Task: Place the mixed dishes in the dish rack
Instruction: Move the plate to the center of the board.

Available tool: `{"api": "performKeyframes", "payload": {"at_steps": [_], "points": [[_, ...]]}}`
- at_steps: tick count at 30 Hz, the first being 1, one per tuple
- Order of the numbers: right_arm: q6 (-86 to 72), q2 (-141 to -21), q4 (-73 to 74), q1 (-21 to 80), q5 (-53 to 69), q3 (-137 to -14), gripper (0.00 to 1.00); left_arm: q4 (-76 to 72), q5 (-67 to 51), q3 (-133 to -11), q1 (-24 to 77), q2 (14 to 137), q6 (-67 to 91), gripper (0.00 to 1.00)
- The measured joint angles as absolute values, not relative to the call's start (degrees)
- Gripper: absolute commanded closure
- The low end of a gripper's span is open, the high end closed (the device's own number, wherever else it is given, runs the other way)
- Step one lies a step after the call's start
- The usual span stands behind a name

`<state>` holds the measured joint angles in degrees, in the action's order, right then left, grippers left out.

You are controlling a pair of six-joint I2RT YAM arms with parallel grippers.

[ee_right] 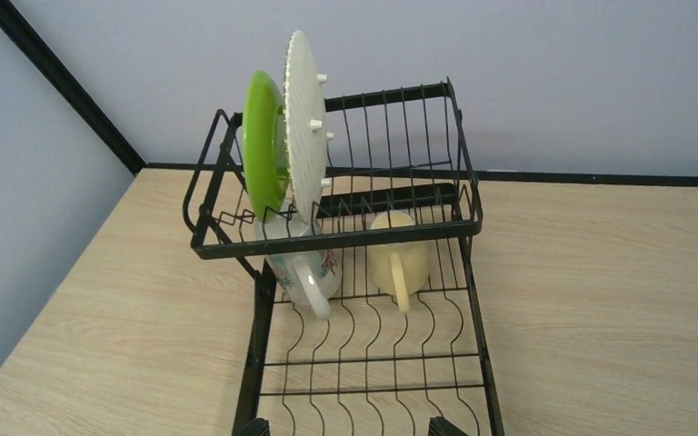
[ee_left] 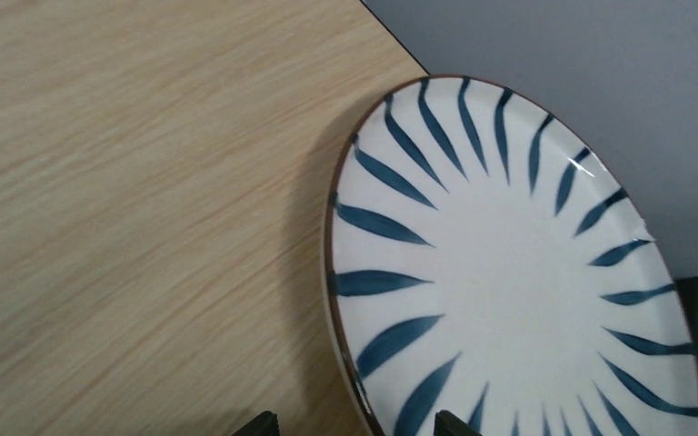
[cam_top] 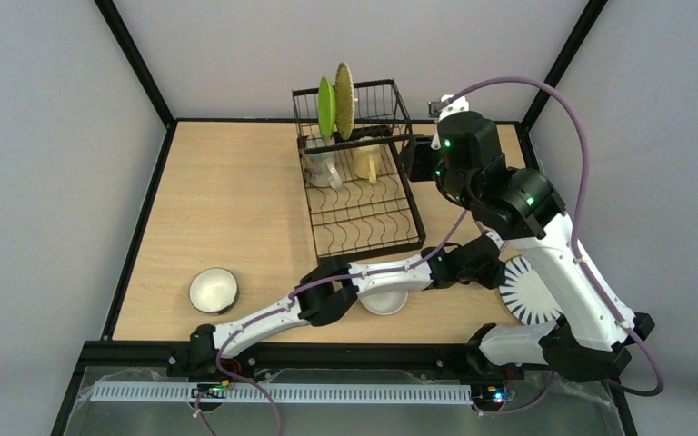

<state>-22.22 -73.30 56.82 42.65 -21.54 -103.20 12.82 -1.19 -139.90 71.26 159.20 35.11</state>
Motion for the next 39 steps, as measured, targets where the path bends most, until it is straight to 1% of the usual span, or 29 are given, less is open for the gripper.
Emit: {"api": "performKeyframes", "payload": {"at_steps": [7,14,27,39], "points": [[-21.4,-74.5,55.9,42.7,-20.9,-103.2,0.0,13.3,4.6,-139.9,71.7,159.1,29.7,0.01],[-20.6,-75.2,55.6,42.7,-20.8,-103.2,0.0,12.8,5.5,-139.9,72.1,158.8,24.3,0.01],[-19.4,-75.8,54.4,42.7,-20.5,-103.2,0.0,9.9,3.9,-139.9,72.8,157.3,16.8,0.01],[-19.2,-75.8,54.3,42.7,-20.4,-103.2,0.0,7.9,-3.2,-139.9,74.7,156.6,10.5,0.01]]}}
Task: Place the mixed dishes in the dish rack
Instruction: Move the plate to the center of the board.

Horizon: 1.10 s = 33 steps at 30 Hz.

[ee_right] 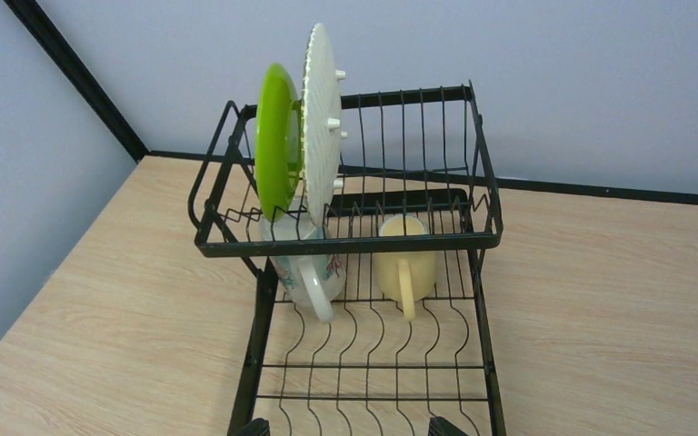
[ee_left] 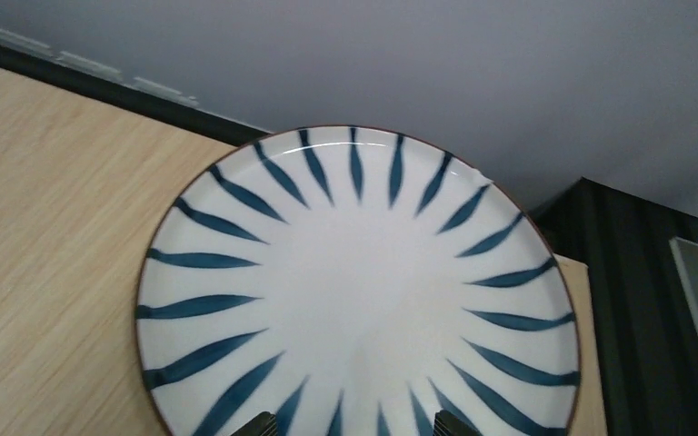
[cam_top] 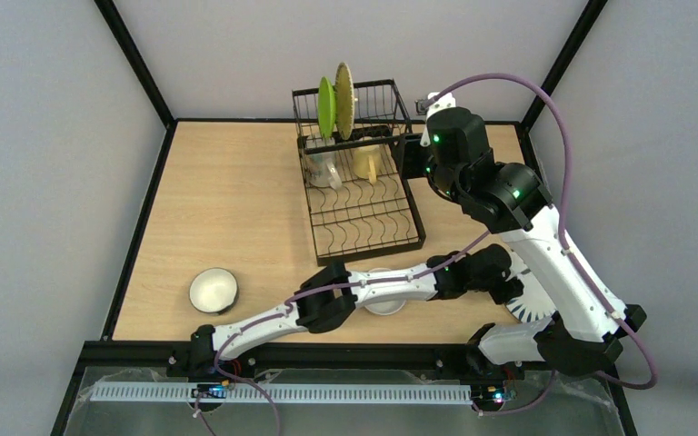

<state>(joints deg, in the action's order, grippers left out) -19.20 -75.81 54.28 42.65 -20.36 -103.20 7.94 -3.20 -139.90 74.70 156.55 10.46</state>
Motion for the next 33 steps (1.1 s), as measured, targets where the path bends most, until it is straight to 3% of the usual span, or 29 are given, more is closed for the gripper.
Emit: {"api": "performKeyframes", "payload": {"at_steps": [33], "points": [[-17.8,-73.1,53.6,42.7,-19.4,-101.4,0.0,16.3,-1.6,-139.9,75.9,157.1,1.5,0.01]]}}
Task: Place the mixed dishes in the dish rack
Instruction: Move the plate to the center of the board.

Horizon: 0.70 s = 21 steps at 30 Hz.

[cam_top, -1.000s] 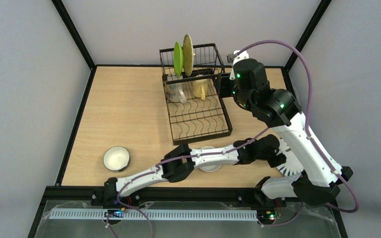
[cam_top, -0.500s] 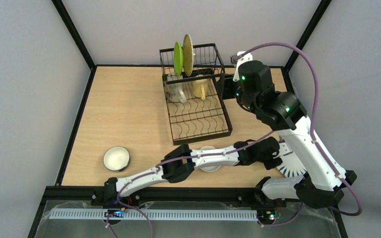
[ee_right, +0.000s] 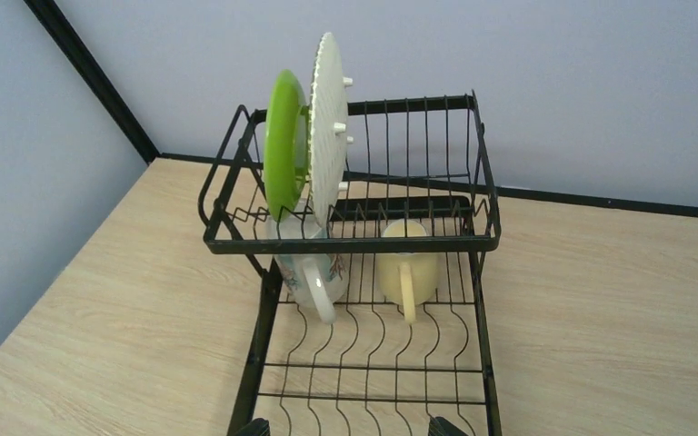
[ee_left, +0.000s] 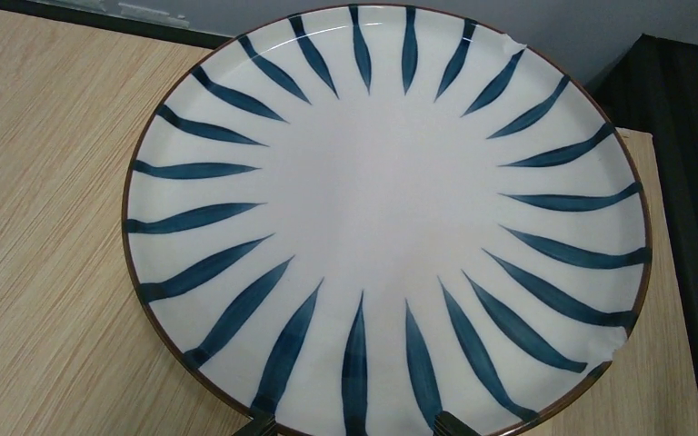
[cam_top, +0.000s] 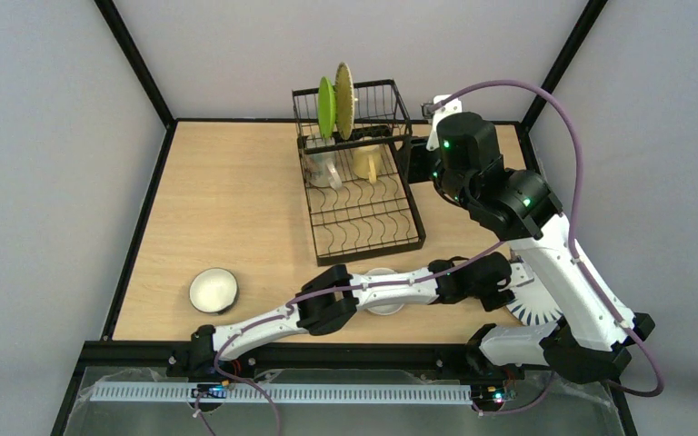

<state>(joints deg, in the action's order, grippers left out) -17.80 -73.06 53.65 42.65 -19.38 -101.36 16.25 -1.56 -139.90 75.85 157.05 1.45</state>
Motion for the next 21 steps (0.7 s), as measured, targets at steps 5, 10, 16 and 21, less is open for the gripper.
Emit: {"api": "performKeyframes", "payload": {"at_steps": [5,10,16,21], "points": [[-17.1,-73.1,53.2,42.7,-19.2,-101.4,0.0,15.9,-1.4,-140.9,75.8,157.5,1.5,0.01],[-16.5,-73.2,52.7,42.7,-19.0,-101.4,0.0,15.0,-1.3,-141.8,75.6,157.8,1.5,0.01],[-15.5,-73.6,51.8,42.7,-18.7,-101.3,0.0,15.0,-1.0,-142.5,75.5,158.9,1.7,0.01],[-14.7,-74.2,51.1,42.7,-18.5,-101.3,0.0,15.0,-1.0,-142.5,75.5,159.0,1.6,0.01]]}}
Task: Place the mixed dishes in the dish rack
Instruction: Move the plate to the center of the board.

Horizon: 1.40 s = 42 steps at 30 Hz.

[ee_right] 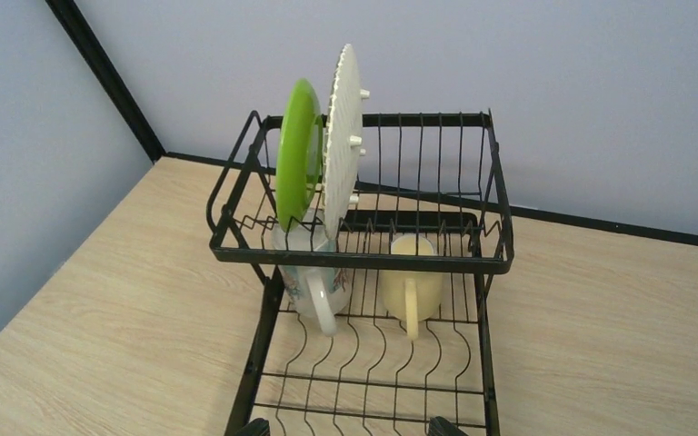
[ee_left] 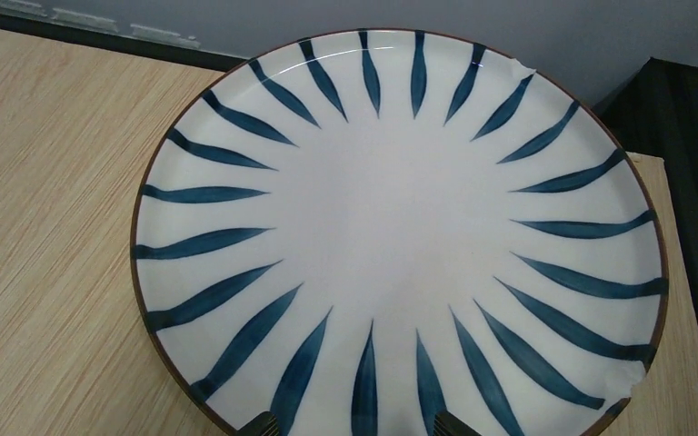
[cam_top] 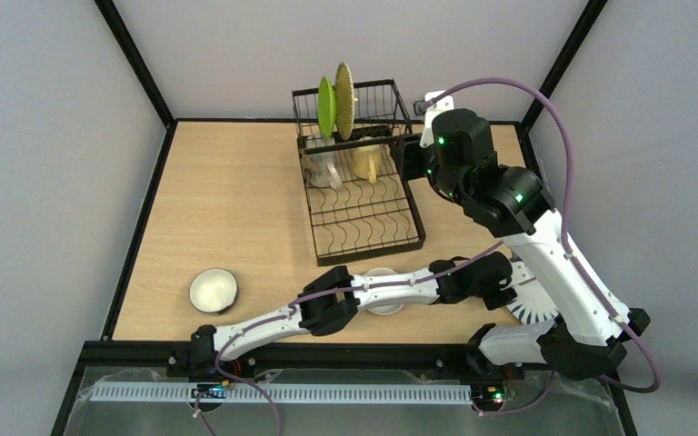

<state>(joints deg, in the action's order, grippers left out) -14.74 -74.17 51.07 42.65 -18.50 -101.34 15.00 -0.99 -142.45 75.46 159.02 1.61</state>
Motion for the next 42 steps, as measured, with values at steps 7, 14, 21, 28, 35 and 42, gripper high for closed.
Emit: {"api": "performKeyframes", "payload": {"at_steps": [7,14,21,28,35,42], "points": [[-13.6,-74.8,50.0,42.7,-18.3,-101.3,0.0,16.3,1.8,-142.6,75.5,159.0,1.7,0.01],[-13.1,-75.2,49.8,42.7,-18.1,-101.3,0.0,20.6,7.1,-142.8,75.2,159.0,2.0,0.01],[-13.0,-75.7,49.6,42.7,-17.8,-101.3,0.0,23.8,12.2,-142.3,74.2,158.1,5.2,0.02],[-12.8,-76.9,49.7,42.7,-17.8,-101.4,0.0,27.4,16.8,-139.7,71.7,155.8,10.9,0.03],[-12.4,-78.0,49.7,42.7,-18.5,-102.0,0.0,31.0,20.2,-138.0,68.0,154.2,16.3,0.02],[-11.7,-78.6,49.8,42.7,-21.8,-103.3,0.0,34.0,21.5,-137.9,65.7,153.6,19.8,0.02]]}}
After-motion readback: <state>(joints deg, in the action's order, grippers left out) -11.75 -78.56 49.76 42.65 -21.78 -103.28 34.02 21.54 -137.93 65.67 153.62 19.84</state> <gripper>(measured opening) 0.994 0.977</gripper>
